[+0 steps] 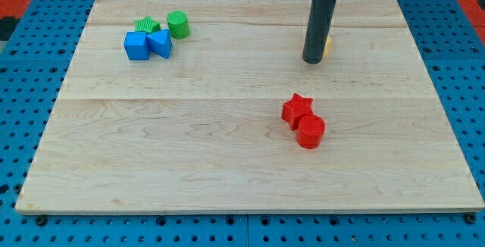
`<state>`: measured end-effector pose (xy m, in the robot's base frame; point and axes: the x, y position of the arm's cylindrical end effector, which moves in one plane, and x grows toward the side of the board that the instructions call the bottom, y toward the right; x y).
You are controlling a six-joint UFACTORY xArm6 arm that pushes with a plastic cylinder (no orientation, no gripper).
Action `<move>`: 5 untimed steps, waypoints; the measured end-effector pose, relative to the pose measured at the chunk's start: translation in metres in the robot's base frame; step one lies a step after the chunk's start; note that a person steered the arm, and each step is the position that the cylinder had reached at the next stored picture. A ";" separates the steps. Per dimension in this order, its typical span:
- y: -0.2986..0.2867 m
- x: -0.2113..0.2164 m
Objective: Slightly move the blue blocks towards right
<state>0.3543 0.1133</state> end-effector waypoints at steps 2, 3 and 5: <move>-0.057 -0.077; -0.099 -0.111; -0.286 -0.149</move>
<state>0.2052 -0.1729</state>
